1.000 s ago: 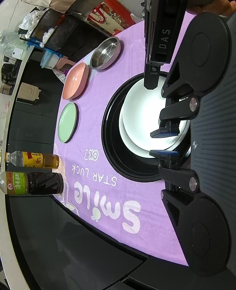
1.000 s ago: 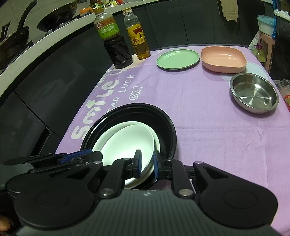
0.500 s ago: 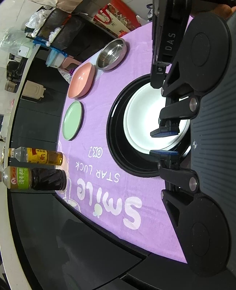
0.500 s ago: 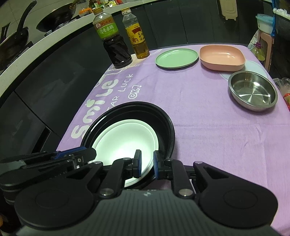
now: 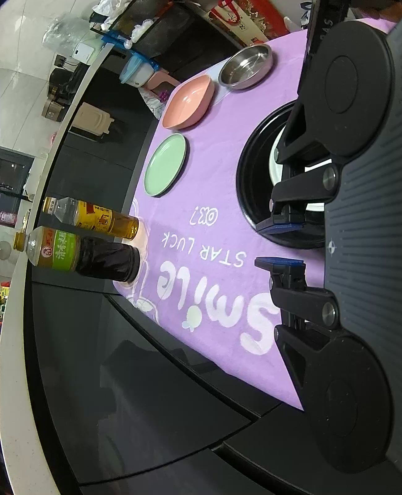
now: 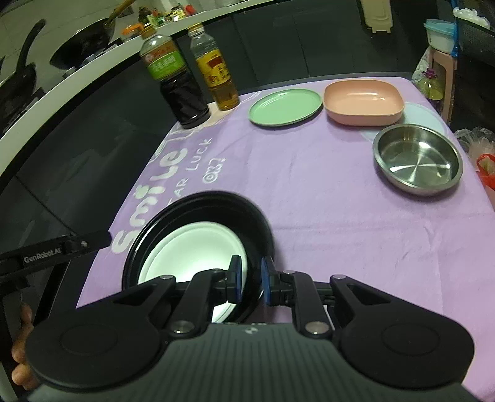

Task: Organize plates and bowls
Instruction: 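Open both grippers and lift them away from the bowl stack, then move both tools toward the rim of the light green plate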

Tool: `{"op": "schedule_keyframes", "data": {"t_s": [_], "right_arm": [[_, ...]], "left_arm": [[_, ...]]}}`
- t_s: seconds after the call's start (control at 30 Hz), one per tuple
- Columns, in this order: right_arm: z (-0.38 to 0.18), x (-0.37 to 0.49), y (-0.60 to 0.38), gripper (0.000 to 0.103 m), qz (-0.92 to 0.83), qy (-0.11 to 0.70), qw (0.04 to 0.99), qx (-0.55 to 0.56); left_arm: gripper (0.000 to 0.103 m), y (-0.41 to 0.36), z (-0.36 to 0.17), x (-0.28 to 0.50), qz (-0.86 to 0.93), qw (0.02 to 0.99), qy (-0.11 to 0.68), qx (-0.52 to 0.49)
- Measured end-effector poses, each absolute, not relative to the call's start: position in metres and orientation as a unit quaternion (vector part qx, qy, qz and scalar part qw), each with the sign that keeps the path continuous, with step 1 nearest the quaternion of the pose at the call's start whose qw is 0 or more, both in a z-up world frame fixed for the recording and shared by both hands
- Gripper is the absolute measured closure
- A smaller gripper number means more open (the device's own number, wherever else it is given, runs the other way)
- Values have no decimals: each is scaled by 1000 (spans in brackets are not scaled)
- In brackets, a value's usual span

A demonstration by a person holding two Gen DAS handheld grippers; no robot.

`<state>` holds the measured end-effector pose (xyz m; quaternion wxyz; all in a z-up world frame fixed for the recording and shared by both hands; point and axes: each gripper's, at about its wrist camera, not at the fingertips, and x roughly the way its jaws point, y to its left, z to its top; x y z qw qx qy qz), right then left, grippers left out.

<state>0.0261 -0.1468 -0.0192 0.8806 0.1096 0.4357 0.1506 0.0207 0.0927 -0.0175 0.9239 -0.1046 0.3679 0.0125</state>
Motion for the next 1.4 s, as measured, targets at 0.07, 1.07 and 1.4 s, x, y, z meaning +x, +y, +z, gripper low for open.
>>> {"op": "schedule_keyframes", "data": {"t_s": [0.07,1.07,1.4], "right_arm": [[-19,33,-150,86,147,436,881,111],[-8,157,-163,86,119,452,876,116],[4,232,-167,86,114,457,876,102]], "left_arm": [[88,91,-21,28,10,922,373,-99],[87,57,-12,175,-60,909,409,-59],[87,38,-17,235,-97,903,412,-77]]}}
